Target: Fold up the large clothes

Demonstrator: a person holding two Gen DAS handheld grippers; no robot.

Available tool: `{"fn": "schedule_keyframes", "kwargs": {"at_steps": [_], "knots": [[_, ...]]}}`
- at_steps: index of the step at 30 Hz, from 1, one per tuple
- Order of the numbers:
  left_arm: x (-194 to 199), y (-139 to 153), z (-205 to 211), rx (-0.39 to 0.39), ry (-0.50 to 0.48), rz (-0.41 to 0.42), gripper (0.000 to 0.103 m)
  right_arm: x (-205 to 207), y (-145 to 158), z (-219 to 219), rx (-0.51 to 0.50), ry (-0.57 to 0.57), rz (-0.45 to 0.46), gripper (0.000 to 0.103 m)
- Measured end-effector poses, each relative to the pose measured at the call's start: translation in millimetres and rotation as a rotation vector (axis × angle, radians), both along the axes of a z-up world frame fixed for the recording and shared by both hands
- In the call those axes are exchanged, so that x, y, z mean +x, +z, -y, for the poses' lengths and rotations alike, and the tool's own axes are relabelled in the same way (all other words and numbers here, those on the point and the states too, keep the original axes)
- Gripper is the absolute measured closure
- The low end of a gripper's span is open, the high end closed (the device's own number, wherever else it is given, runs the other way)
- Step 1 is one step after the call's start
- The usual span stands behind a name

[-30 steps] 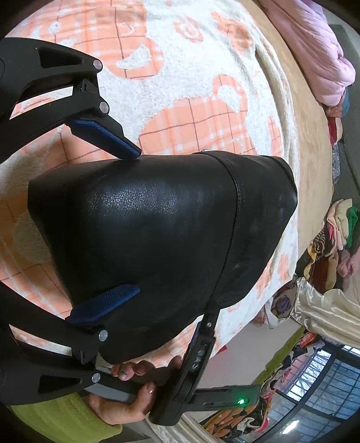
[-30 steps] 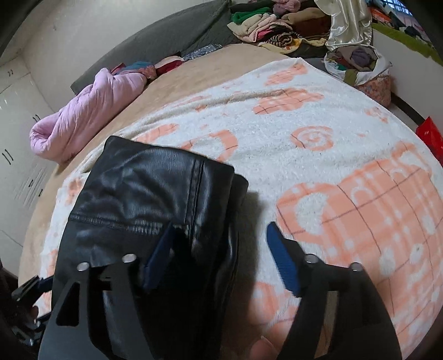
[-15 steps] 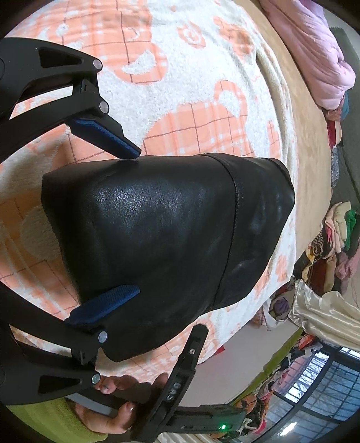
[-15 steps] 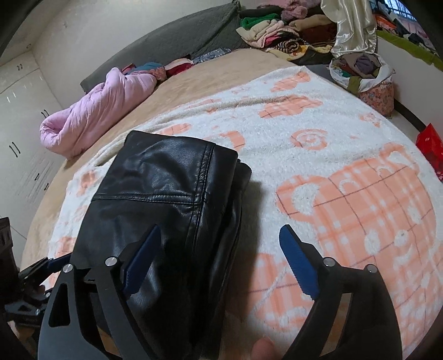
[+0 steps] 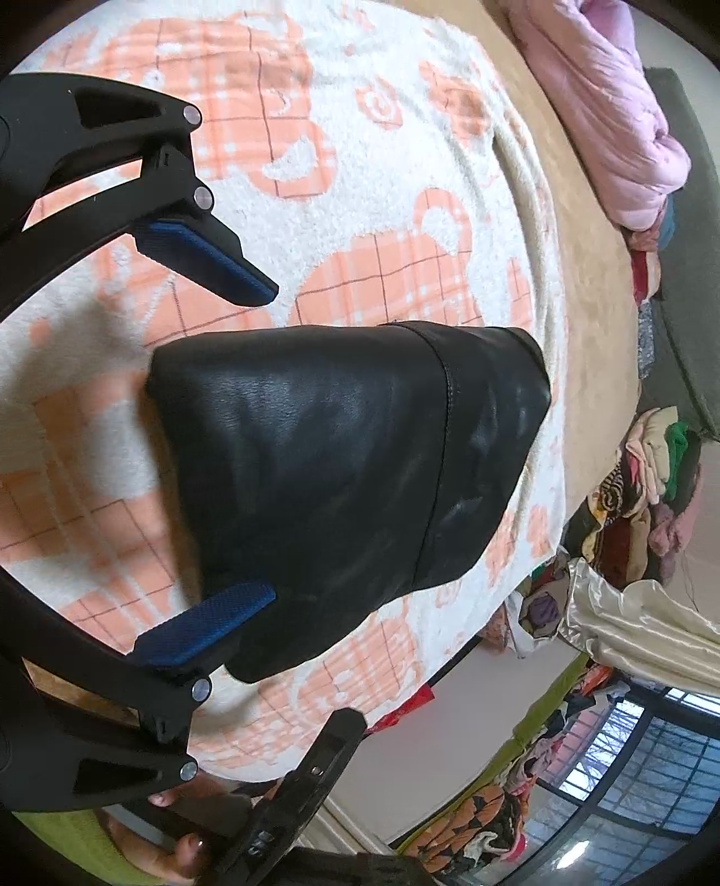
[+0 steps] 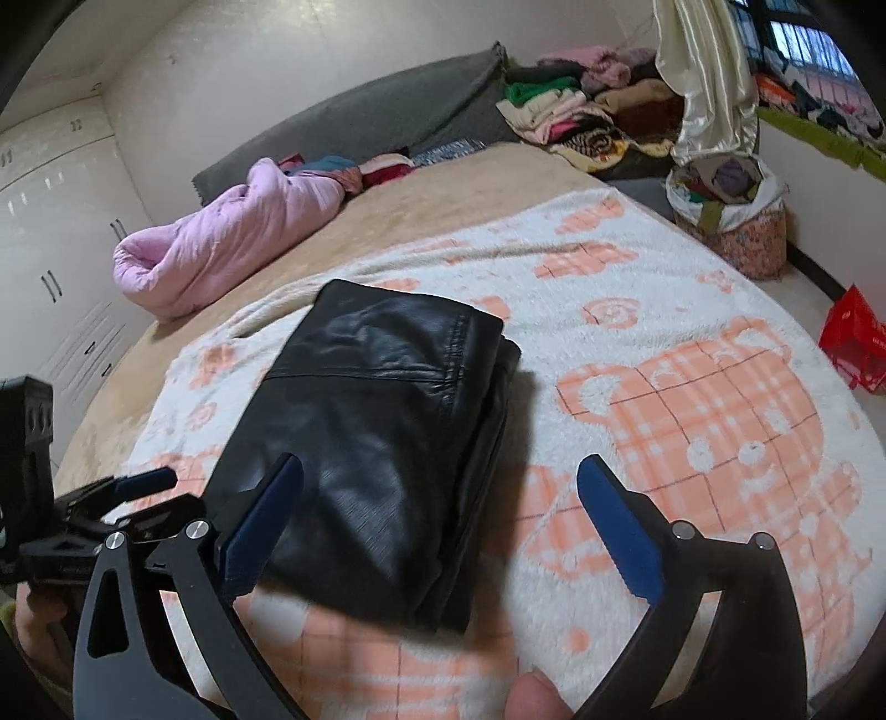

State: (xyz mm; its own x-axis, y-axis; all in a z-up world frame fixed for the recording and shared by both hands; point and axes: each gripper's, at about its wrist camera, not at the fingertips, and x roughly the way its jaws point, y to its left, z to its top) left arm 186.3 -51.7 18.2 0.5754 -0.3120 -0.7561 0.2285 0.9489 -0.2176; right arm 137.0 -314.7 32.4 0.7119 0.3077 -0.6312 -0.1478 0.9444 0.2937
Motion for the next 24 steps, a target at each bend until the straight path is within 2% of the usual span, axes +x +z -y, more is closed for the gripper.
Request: {"fn": "schedule_keyframes", "kwargs": {"at_steps": [14, 24], "knots": [[-53, 16, -13, 0.004, 0.048, 0.091, 0.009, -72, 17, -18, -0.039, 0.02, 0.096, 0.004], [-89, 13, -26, -0.015, 0.068, 0.141, 0.009, -113, 17, -40, -0.136, 0.022, 0.186, 0.004]]}}
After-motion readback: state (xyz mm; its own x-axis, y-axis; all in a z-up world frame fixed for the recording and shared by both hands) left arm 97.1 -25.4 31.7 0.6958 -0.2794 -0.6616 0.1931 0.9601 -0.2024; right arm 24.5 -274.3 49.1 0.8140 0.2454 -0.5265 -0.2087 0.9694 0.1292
